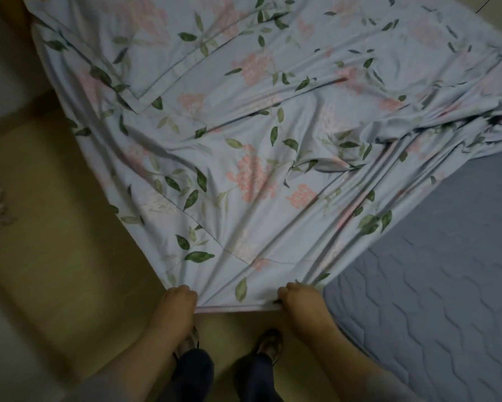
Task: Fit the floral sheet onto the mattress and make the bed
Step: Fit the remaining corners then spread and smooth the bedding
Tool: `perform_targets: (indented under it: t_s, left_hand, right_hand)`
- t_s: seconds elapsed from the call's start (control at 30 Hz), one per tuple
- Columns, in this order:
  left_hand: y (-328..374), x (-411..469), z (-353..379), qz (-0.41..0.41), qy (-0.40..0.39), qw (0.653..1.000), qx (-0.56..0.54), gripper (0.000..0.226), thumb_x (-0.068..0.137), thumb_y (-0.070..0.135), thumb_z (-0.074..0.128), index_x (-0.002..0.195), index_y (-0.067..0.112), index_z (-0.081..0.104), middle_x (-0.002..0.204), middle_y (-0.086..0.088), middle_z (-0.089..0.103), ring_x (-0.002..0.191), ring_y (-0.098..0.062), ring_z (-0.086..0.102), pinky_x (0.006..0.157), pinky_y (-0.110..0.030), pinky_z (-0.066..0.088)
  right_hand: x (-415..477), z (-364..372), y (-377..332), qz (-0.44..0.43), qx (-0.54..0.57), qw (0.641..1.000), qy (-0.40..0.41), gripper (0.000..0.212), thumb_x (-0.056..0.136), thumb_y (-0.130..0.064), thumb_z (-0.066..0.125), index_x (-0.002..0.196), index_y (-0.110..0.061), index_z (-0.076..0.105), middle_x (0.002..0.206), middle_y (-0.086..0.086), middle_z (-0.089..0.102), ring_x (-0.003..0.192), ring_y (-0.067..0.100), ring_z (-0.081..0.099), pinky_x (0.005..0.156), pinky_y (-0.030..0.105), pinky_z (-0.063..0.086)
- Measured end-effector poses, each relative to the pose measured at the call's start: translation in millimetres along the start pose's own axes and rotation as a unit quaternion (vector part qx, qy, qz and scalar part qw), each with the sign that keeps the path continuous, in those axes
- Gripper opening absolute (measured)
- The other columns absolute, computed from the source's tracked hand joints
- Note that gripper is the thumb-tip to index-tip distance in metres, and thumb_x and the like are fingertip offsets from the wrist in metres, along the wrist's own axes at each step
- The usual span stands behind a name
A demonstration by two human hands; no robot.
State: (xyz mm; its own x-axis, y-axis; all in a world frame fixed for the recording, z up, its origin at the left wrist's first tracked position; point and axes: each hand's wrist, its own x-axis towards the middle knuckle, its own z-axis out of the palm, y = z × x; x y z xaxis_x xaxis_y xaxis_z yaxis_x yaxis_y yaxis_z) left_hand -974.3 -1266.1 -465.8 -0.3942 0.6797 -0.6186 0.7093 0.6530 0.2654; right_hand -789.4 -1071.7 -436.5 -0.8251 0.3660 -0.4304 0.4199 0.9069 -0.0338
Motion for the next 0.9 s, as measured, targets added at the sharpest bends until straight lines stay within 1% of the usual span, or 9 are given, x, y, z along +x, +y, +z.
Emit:
perform_targets:
  t_s: [0.13, 0.23, 0.33, 0.47, 0.57, 0.67, 0.73, 0.8, 0.9]
  left_hand:
    - [-8, -3, -11, -0.009, -0.006, 1.0, 0.003, 0.04, 0.091, 0.003, 0.038, 0.061, 0.025, 0.021, 0.078, 0.008, 0.029, 0.096, -0.018, 0.053, 0.075, -0.024, 0.039]
    - [-7, -5, -20, -0.006, -0.009, 1.0, 0.011, 0.039, 0.09, 0.004, 0.038, 0.061, 0.026, 0.025, 0.072, 0.011, 0.022, 0.097, -0.019, 0.055, 0.075, -0.024, 0.041]
    - [6, -9, -35, -0.015, -0.004, 1.0, 0.021, 0.023, 0.091, 0.005, 0.04, 0.075, 0.019, 0.05, 0.095, 0.001, 0.049, 0.099, -0.018, 0.055, 0.079, -0.024, 0.044]
    - [36, -20, -61, 0.006, 0.029, 1.0, -0.01, 0.013, 0.094, 0.025, 0.051, 0.097, 0.015, 0.058, 0.111, -0.003, 0.057, 0.097, -0.014, 0.054, 0.077, -0.022, 0.042]
    - [73, -38, -80, 0.061, 0.042, 0.994, -0.081, 0.048, 0.089, 0.036, 0.059, 0.131, 0.018, 0.045, 0.13, 0.0, 0.046, 0.119, -0.016, 0.043, 0.1, -0.026, 0.038]
    - [122, -51, -101, 0.106, 0.076, 0.982, -0.138, 0.065, 0.09, 0.036, 0.058, 0.145, 0.021, 0.027, 0.147, 0.002, 0.031, 0.135, -0.016, 0.029, 0.111, -0.028, 0.026]
    - [150, -53, -112, 0.128, 0.108, 0.975, -0.145, 0.064, 0.092, 0.032, 0.056, 0.147, 0.02, 0.025, 0.15, 0.001, 0.029, 0.138, -0.017, 0.026, 0.113, -0.028, 0.023]
    - [171, -51, -120, 0.149, 0.149, 0.967, -0.147, 0.052, 0.092, 0.026, 0.054, 0.141, 0.02, 0.038, 0.141, -0.001, 0.042, 0.13, -0.019, 0.036, 0.109, -0.029, 0.027]
    - [193, -56, -133, 0.166, 0.19, 0.958, -0.137, 0.021, 0.093, 0.02, 0.051, 0.107, 0.014, 0.065, 0.106, -0.005, 0.062, 0.101, -0.023, 0.053, 0.096, -0.031, 0.037]
  right_hand:
    - [7, -17, 39, 0.036, -0.011, 0.997, 0.062, 0.023, 0.046, -0.022, 0.076, 0.051, -0.017, 0.054, 0.047, 0.001, 0.051, 0.037, 0.021, 0.051, 0.039, 0.025, 0.041]
    - [5, -37, 53, 0.049, -0.008, 0.994, 0.094, 0.022, 0.044, -0.014, 0.073, 0.052, -0.017, 0.053, 0.047, 0.001, 0.052, 0.039, 0.023, 0.052, 0.045, 0.026, 0.043]
    - [-3, -51, 53, 0.058, 0.021, 0.991, 0.121, 0.016, 0.049, -0.012, 0.067, 0.049, -0.017, 0.051, 0.044, 0.0, 0.051, 0.034, 0.021, 0.048, 0.04, 0.021, 0.036]
    - [-17, -66, 49, 0.098, 0.1, 0.977, 0.161, 0.012, 0.067, -0.017, 0.056, 0.056, -0.015, 0.06, 0.053, 0.001, 0.059, 0.043, 0.021, 0.055, 0.041, 0.027, 0.041]
    - [-29, -85, 39, 0.091, 0.123, 0.971, 0.185, 0.015, 0.072, -0.019, 0.055, 0.063, -0.015, 0.066, 0.059, 0.002, 0.064, 0.049, 0.021, 0.06, 0.044, 0.028, 0.046]
    - [-40, -103, 28, 0.079, 0.157, 0.965, 0.195, 0.021, 0.077, -0.021, 0.052, 0.064, -0.013, 0.065, 0.062, 0.004, 0.065, 0.052, 0.023, 0.06, 0.046, 0.026, 0.044]
    - [-48, -113, 27, 0.072, 0.177, 0.96, 0.207, 0.029, 0.08, -0.026, 0.043, 0.063, -0.012, 0.063, 0.062, 0.005, 0.064, 0.053, 0.024, 0.059, 0.048, 0.024, 0.037]
    - [-58, -123, 29, 0.064, 0.199, 0.957, 0.2, 0.03, 0.08, -0.026, 0.04, 0.066, -0.012, 0.062, 0.065, 0.007, 0.065, 0.057, 0.025, 0.059, 0.053, 0.024, 0.033]
    - [-72, -134, 41, 0.05, 0.169, 0.961, 0.211, 0.022, 0.075, -0.02, 0.045, 0.064, -0.012, 0.062, 0.061, 0.006, 0.064, 0.053, 0.026, 0.059, 0.049, 0.026, 0.036]
